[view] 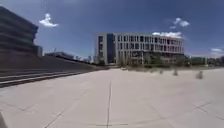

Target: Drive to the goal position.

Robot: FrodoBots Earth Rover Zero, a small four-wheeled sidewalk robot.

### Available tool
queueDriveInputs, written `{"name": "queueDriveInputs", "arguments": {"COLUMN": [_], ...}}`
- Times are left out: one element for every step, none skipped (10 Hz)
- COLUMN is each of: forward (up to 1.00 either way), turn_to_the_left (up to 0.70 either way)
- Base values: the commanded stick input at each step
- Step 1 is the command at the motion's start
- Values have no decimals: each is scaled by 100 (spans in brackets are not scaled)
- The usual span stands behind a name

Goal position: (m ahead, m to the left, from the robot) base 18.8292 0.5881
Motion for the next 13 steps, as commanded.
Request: {"name": "queueDriveInputs", "arguments": {"forward": [100, 100, 100, 100, 100, 100, 100, 100, 100, 100, 100, 100, 100], "turn_to_the_left": [0, 0, 0, 0, 0, 0, 0, 0, 0, 0, 0, 0, 0]}}
